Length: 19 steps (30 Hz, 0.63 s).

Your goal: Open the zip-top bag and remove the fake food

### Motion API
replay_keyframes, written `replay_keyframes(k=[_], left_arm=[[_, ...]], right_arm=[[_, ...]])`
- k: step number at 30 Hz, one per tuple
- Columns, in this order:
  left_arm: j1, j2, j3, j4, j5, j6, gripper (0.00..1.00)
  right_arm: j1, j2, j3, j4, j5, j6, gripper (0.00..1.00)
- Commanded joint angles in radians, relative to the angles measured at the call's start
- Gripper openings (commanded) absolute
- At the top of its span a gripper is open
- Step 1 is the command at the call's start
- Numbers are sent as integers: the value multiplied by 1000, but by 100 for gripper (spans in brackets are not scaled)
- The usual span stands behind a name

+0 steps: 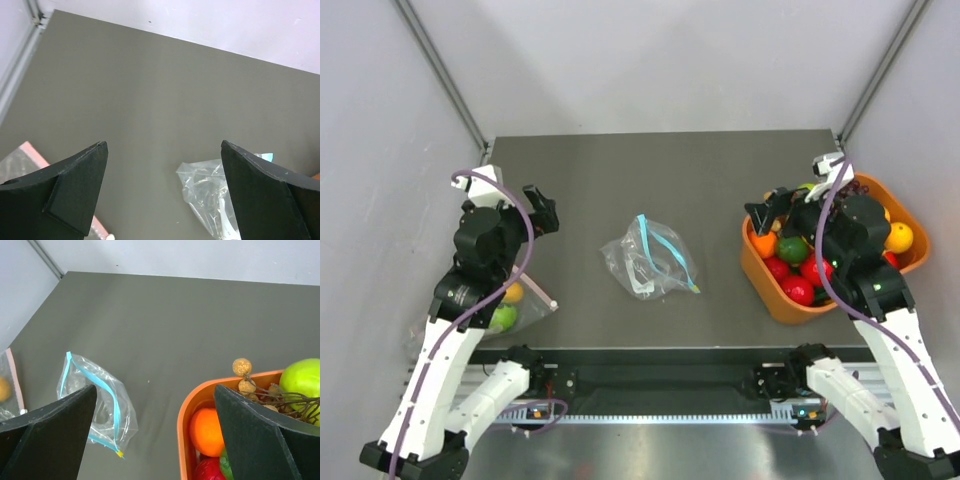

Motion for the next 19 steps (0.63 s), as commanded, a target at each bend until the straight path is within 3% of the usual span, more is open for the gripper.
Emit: replay_keyframes(k=[1,19], left_arm=[[5,-15,59,-74,-46,45,99],[5,-47,100,-99,-78,75,99]], right_arm=[[37,-9,37,71,86,-6,100],[40,-15,77,39,90,-15,100]])
